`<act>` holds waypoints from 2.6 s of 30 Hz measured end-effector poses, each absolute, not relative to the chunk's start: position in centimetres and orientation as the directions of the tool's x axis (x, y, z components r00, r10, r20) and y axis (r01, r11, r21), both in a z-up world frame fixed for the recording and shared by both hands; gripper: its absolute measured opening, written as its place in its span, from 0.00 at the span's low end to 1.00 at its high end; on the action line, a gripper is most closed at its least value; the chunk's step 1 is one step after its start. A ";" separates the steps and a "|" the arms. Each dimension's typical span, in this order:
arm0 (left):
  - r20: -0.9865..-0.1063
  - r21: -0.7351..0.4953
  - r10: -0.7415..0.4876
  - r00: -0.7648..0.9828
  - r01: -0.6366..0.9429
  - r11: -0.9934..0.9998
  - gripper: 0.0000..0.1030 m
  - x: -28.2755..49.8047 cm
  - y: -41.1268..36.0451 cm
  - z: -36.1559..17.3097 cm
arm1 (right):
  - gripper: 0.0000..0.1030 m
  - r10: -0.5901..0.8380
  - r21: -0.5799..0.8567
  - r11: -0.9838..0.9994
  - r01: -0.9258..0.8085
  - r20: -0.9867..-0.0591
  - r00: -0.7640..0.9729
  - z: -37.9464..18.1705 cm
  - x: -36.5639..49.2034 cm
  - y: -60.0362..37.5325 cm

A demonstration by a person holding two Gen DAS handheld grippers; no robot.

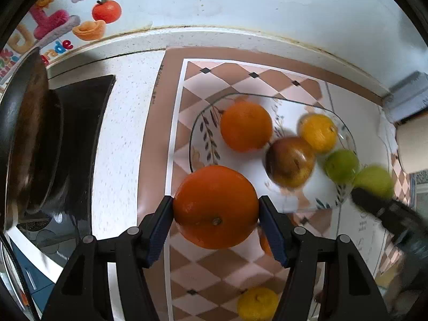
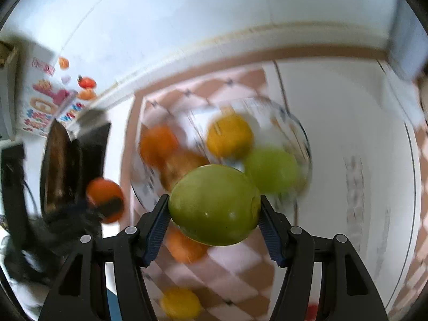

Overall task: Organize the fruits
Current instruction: 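Place the orange on the plate with the left tool while the right places the green apple, then open both tools and lift them away from the plate, then grasp the large yellow citrus with the left tool while the right grasps the orange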

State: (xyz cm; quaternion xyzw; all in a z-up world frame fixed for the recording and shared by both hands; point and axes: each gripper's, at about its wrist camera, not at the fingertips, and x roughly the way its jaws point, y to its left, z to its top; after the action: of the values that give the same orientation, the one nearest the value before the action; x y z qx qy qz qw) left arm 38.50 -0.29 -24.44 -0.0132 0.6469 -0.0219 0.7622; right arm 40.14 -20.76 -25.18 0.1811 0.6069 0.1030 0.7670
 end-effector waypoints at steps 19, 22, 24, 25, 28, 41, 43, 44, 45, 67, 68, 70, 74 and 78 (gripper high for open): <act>-0.982 -0.171 -0.179 -0.058 -0.127 0.977 0.61 43.5 -0.1 -30.9 | 0.72 0.422 0.420 0.906 0.055 -0.905 -0.048 -29.3 51.9 -15.4; -0.981 -0.184 -0.191 -0.043 -0.133 0.974 0.81 43.6 0.3 -30.3 | 0.76 0.399 0.397 0.917 0.038 -0.915 -0.057 -28.7 51.6 -15.6; -0.982 -0.183 -0.189 -0.032 -0.129 0.975 0.87 43.8 0.6 -29.5 | 0.76 0.384 0.383 0.924 0.025 -0.922 -0.044 -28.0 51.2 -15.9; -0.983 -0.178 -0.183 -0.025 -0.123 0.976 0.87 43.8 0.7 -29.1 | 0.77 0.377 0.376 0.926 0.021 -0.926 -0.038 -27.7 51.0 -16.1; -0.990 -0.144 -0.143 0.014 -0.098 0.985 0.87 43.8 1.0 -27.5 | 0.93 0.335 0.335 0.942 -0.002 -0.942 0.003 -26.2 49.8 -16.5; -0.979 0.029 0.032 0.199 -0.018 0.999 0.87 40.1 0.1 -22.1 | 0.93 0.083 0.081 0.997 -0.015 -0.978 0.193 -22.8 39.9 -19.8; -0.975 0.031 0.032 0.221 -0.008 0.999 0.87 39.0 -0.2 -21.5 | 0.93 0.067 0.067 0.998 -0.005 -0.972 0.225 -22.0 38.5 -20.0; -0.972 0.034 0.034 0.232 -0.003 0.999 0.87 38.3 -0.3 -21.1 | 0.93 0.065 0.067 0.998 0.000 -0.969 0.239 -21.5 37.9 -20.2; -0.970 0.036 0.035 0.242 0.001 0.999 0.87 37.6 -0.4 -20.8 | 0.93 0.061 0.065 0.998 0.005 -0.966 0.251 -21.1 37.3 -20.2; -0.874 0.004 -0.012 0.485 0.032 0.999 0.87 25.6 -0.2 -10.7 | 0.93 0.065 0.097 0.994 0.046 -0.887 0.458 -10.7 25.0 -20.7; -0.870 0.004 -0.014 0.493 0.035 0.999 0.87 25.3 -0.2 -10.4 | 0.93 0.066 0.100 0.994 0.049 -0.882 0.466 -10.2 24.5 -20.7; -0.863 0.001 -0.021 0.504 0.042 0.999 0.87 24.7 -0.3 -9.8 | 0.93 0.064 0.102 0.993 0.054 -0.875 0.480 -9.4 23.5 -20.7; -0.849 0.003 -0.026 0.528 0.053 0.999 0.87 23.4 -0.5 -8.9 | 0.93 0.055 0.102 0.993 0.066 -0.860 0.507 -8.1 21.7 -20.8; -0.837 0.000 -0.036 0.546 0.065 0.998 0.87 22.3 -0.8 -8.3 | 0.93 0.055 0.111 0.991 0.079 -0.854 0.517 -7.7 20.3 -20.9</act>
State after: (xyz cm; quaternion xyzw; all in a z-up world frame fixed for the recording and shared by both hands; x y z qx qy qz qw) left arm 22.33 -0.83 -8.29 0.0154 0.4756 -0.0289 0.8790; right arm 20.27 -20.93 -7.65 0.0681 0.4911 -0.0069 0.8684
